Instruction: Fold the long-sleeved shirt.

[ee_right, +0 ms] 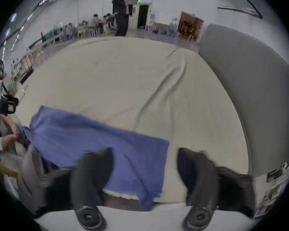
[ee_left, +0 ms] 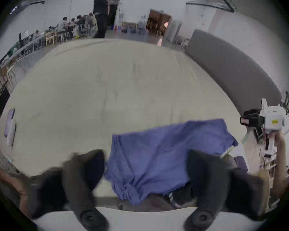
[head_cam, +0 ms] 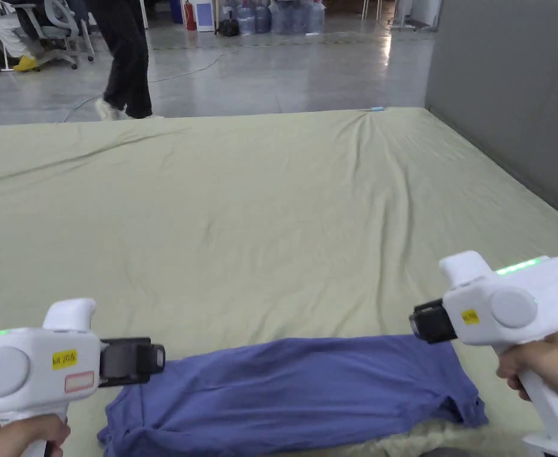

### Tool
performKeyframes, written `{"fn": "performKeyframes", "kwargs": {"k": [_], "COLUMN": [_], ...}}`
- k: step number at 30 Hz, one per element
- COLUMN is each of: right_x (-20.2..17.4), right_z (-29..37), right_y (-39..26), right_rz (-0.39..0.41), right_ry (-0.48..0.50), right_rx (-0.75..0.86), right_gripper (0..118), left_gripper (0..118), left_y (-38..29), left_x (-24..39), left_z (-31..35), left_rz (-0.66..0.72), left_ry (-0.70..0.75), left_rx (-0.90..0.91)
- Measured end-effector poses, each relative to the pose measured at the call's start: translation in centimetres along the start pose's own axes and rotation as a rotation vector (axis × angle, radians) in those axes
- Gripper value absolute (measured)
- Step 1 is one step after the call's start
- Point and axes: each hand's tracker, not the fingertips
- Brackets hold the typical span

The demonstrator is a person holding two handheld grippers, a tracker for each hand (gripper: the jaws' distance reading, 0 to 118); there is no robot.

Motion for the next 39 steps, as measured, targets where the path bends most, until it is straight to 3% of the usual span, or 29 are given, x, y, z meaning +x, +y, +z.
{"fn": "performKeyframes", "kwargs": {"k": [1,2,3,4,8,11,12,13,14,15,16,21,24,26,30,35,36,37,38,39], "right_x": [-0.9,-1.7,-2.4,-2.9,-4.8,-4.5,-5.1,-5.0,-4.9,-4.8,-5.3,-6.2,-6.7,-6.8,-7.4,-7.9,-7.9,-7.9,-7.9,-7.9], "right_z": [-0.3,-0.8,-1.0,-1.4,-0.9,0.0,-0.3,0.0,0.3,0.6,0.5,0.2,-0.1,-0.2,-1.1,-1.4,-1.4,-1.4,-1.3,-1.2], "right_y": [0.5,0.8,1.2,0.8,-0.2,-0.9,-1.1,-1.3,-1.6,-1.9,-2.0,-2.9,-3.0,-3.2,-3.5,-3.8,-3.8,-3.8,-3.9,-3.9], "right_rz": [-0.018,-0.046,-0.039,-0.036,-0.036,-0.053,-0.058,-0.063,-0.068,-0.069,-0.067,-0.048,-0.046,-0.05,-0.063,-0.065,-0.067,-0.069,-0.069,-0.067], "right_ry": [-0.009,-0.019,0.008,-0.012,0.095,0.111,0.114,0.118,0.124,0.132,0.141,0.169,0.175,0.182,0.208,0.191,0.191,0.191,0.189,0.186], "right_rx": [0.027,0.041,0.07,0.035,0.041,0.047,0.052,0.058,0.062,0.065,0.065,0.047,0.037,0.028,0.0,-0.014,-0.015,-0.015,-0.015,-0.014], "right_gripper": [61,7,0,0,0,0,0,0,0,0,0,0,0,0,0,0,0,0,0,0], "left_gripper": [83,24,0,0,0,0,15,44,89,109,113,112,111,111,111,111,107,87,17,8], "left_y": [0.3,0.6,0.5,0.5,-0.7,-1.7,-2.1,-2.5,-2.9,-3.7,-4.7,-8.1,-10.1,-10.3,-10.0,-8.2,-7.9,-7.6,-7.3,-7.1], "left_x": [0.3,0.6,0.7,0.7,-0.2,-2.6,-3.7,-5.3,-6.7,-7.8,-8.9,-14.0,-14.6,-14.0,-11.5,-8.6,-8.5,-8.6,-8.3,-8.0], "left_z": [-0.2,-0.7,-1.3,-1.9,-1.6,-1.1,-1.2,-1.5,-1.8,-2.4,-2.9,-6.4,-9.4,-10.1,-13.5,-15.5,-15.4,-14.9,-14.4,-14.2], "left_rz": [-0.019,-0.035,-0.033,-0.021,0.01,0.079,0.12,0.191,0.252,0.308,0.363,0.571,0.657,0.646,0.721,0.618,0.606,0.558,0.494,0.405], "left_ry": [0.018,0.054,0.095,0.093,0.033,-0.011,-0.039,-0.095,-0.132,-0.15,-0.164,-0.23,-0.438,-0.531,-0.693,-0.668,-0.65,-0.572,-0.444,-0.307], "left_rx": [0.021,0.025,0.023,0.016,-0.003,-0.016,-0.03,-0.071,-0.119,-0.149,-0.147,-0.198,-0.245,-0.152,-0.177,-0.138,-0.136,-0.107,-0.09,-0.132]}}
